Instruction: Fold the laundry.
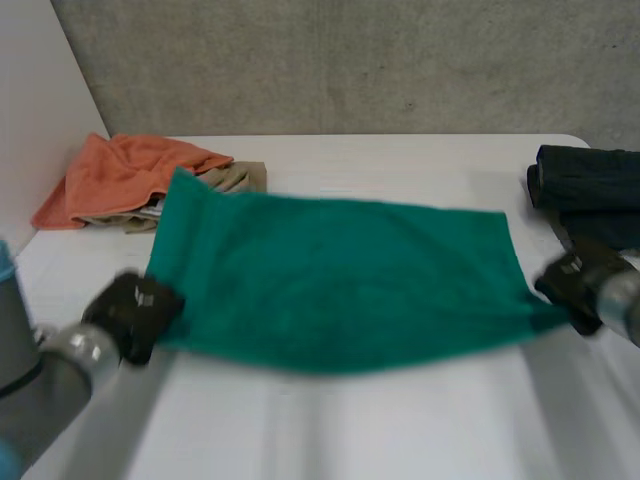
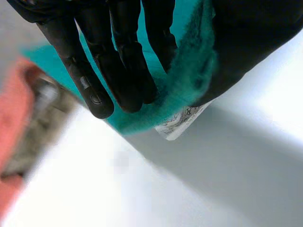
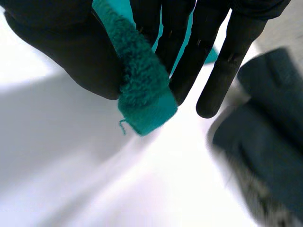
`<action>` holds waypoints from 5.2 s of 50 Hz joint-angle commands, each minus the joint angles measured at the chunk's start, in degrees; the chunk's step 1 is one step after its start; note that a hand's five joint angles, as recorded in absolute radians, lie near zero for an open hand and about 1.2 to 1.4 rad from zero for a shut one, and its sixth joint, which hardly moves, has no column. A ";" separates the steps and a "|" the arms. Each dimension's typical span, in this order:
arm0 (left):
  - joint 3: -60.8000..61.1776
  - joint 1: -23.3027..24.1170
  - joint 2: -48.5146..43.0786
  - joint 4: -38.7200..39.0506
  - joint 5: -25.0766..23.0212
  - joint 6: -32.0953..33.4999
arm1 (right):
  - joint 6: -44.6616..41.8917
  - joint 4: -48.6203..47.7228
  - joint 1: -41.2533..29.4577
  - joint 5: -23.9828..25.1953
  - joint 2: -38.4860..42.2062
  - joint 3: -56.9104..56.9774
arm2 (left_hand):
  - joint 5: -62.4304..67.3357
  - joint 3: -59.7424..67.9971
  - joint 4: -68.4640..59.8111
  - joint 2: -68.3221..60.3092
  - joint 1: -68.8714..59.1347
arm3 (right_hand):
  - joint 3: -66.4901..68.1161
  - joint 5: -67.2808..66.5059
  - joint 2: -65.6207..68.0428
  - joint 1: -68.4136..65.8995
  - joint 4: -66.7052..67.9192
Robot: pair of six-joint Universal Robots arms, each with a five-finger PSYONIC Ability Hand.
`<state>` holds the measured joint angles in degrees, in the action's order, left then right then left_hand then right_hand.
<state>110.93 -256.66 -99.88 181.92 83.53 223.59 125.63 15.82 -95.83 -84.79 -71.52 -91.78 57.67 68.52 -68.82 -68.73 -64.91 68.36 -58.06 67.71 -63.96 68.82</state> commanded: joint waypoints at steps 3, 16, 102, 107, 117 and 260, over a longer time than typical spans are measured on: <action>5.53 0.46 8.83 -20.20 -0.39 3.69 | -14.45 4.83 4.86 -0.20 -11.19 -11.84 | 12.33 11.48 -11.18 -11.27 -15.09 | 11.64 -11.94 12.29 -16.04 11.18; -15.36 1.69 -9.15 -5.18 0.14 0.10 | -2.24 -5.27 0.91 -0.99 5.94 1.95 | 12.33 11.48 -11.18 -11.27 -15.09 | 11.64 -11.94 12.29 -16.04 11.18; -18.38 5.30 -6.99 5.20 8.57 -10.02 | -5.56 -23.29 18.83 3.67 5.86 -0.33 | -57.67 -58.52 58.82 58.73 54.91 | 11.64 -11.94 12.29 -16.04 11.18; -16.80 5.21 -5.06 5.20 8.57 -10.11 | -7.15 -23.73 10.52 3.05 4.81 0.64 | -57.67 -58.52 58.82 58.73 54.91 | 11.64 -11.94 12.29 -16.04 11.18; -14.78 5.12 -3.04 5.29 8.66 -10.20 | -5.75 -36.02 -22.51 11.73 5.33 2.13 | -57.67 -58.52 58.82 58.73 54.91 | 11.64 -11.94 12.29 -16.04 11.18; -38.33 22.88 -14.64 -6.05 -14.63 -30.94 | 27.48 -51.24 -35.65 -0.55 15.44 -8.85 | -55.10 -55.95 56.25 56.16 52.34 | -47.85 47.54 -47.20 43.44 -48.31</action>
<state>72.36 -233.73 -114.53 175.78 68.59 192.66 153.55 -33.61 -131.64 -85.60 -56.87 -102.50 2.79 12.22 -11.66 -11.89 -11.23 16.68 -4.06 16.60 -15.95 16.65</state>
